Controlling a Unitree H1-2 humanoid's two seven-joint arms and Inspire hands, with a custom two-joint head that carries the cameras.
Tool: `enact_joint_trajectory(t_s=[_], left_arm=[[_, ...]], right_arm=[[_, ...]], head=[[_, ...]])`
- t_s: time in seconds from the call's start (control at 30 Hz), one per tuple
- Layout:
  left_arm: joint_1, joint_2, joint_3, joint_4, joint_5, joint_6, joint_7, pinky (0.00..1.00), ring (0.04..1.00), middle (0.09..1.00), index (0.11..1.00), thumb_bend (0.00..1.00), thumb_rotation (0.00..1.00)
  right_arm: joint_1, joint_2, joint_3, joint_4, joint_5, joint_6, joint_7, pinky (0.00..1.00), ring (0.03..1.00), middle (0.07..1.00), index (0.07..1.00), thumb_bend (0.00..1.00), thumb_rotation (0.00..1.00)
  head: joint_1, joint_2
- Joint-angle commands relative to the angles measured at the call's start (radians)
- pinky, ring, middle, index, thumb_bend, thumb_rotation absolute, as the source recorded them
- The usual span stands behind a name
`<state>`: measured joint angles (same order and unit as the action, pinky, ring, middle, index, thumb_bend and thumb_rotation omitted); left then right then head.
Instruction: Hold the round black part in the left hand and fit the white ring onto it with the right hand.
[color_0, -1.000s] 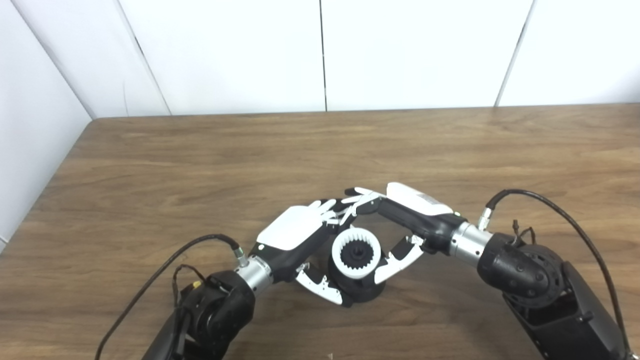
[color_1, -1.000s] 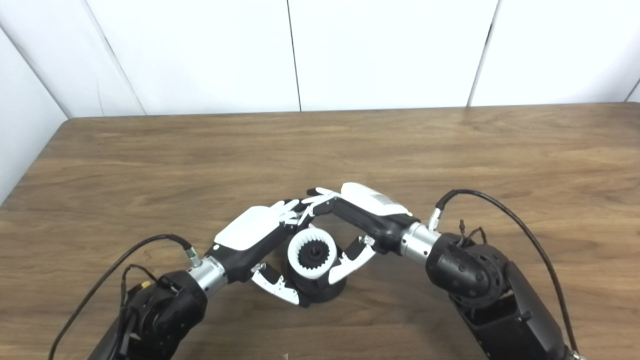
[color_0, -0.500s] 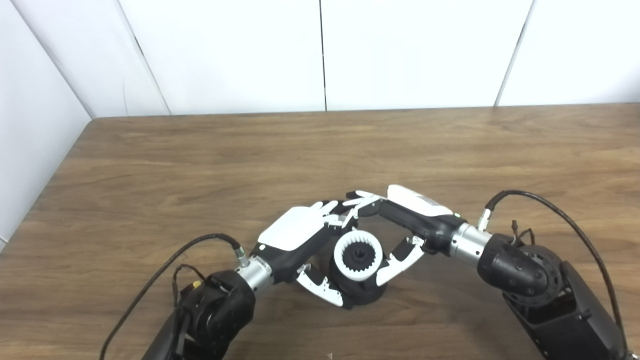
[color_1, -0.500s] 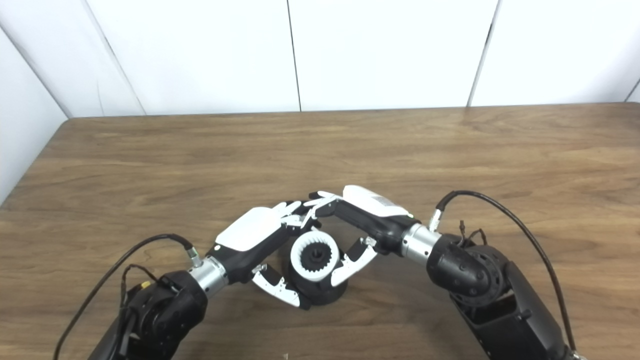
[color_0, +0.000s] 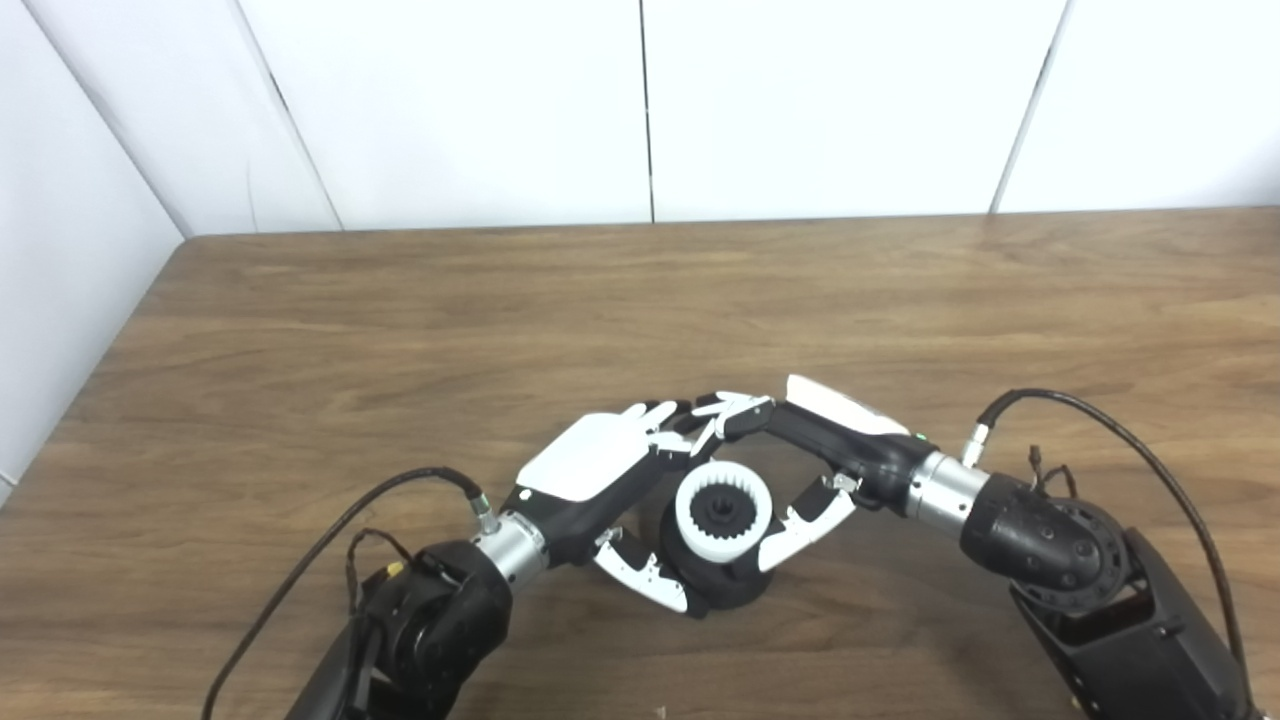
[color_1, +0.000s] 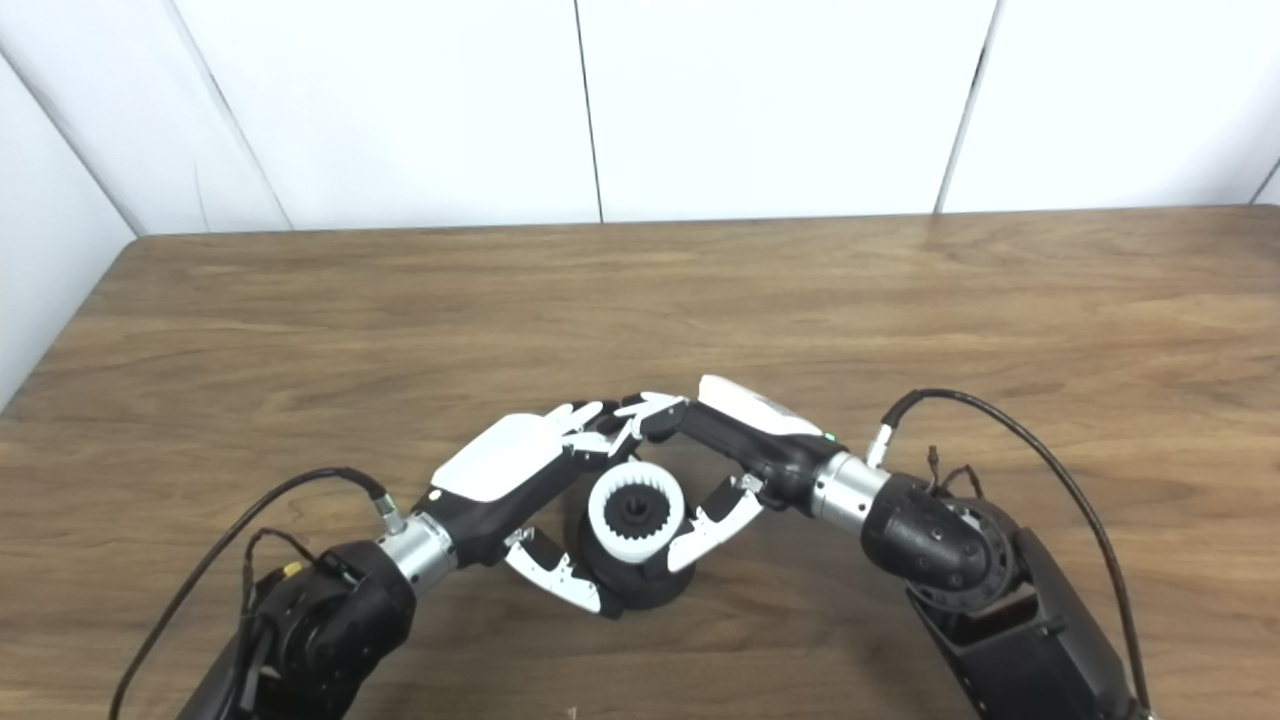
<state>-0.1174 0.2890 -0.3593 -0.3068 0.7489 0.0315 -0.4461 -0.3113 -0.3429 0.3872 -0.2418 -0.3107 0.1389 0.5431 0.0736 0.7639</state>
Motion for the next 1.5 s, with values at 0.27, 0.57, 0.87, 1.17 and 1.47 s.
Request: enact_joint_trajectory(t_s=[0.27,0.57,0.87,1.17,1.47], left_arm=[[-0.034,0.001,0.017,-0.042,-0.003,-0.009,0.022,1.0,1.0,0.948,0.623,0.86,0.35],[-0.034,0.0,0.017,-0.041,-0.01,-0.013,0.023,1.0,1.0,0.948,0.622,0.85,0.38],[-0.032,-0.002,0.018,-0.042,-0.009,-0.01,0.022,1.0,1.0,0.949,0.623,0.85,0.36],[-0.032,0.0,0.017,-0.043,-0.004,-0.006,0.018,1.0,1.0,0.948,0.63,0.85,0.34],[-0.031,0.013,0.022,-0.038,0.004,-0.001,0.014,1.0,1.0,0.95,0.666,0.9,0.39]], right_arm=[[0.012,-0.003,0.001,0.006,-0.006,-0.014,-0.012,0.83,0.945,0.843,0.489,0.52,0.16],[0.015,-0.005,0.011,0.004,-0.021,-0.007,-0.019,0.84,0.955,0.851,0.49,0.52,0.16],[0.015,-0.012,0.026,0.003,-0.046,-0.01,-0.018,0.85,0.951,0.857,0.495,0.52,0.16],[0.01,-0.012,0.022,-0.005,-0.052,0.001,-0.015,0.84,0.943,0.867,0.691,0.98,0.38],[0.007,-0.001,0.007,-0.01,-0.035,0.008,-0.021,0.84,0.945,0.883,0.72,1.0,0.42]], head=[[-0.001,0.002],[-0.002,0.006],[-0.003,0.004],[-0.003,0.006],[0.0,0.007]])
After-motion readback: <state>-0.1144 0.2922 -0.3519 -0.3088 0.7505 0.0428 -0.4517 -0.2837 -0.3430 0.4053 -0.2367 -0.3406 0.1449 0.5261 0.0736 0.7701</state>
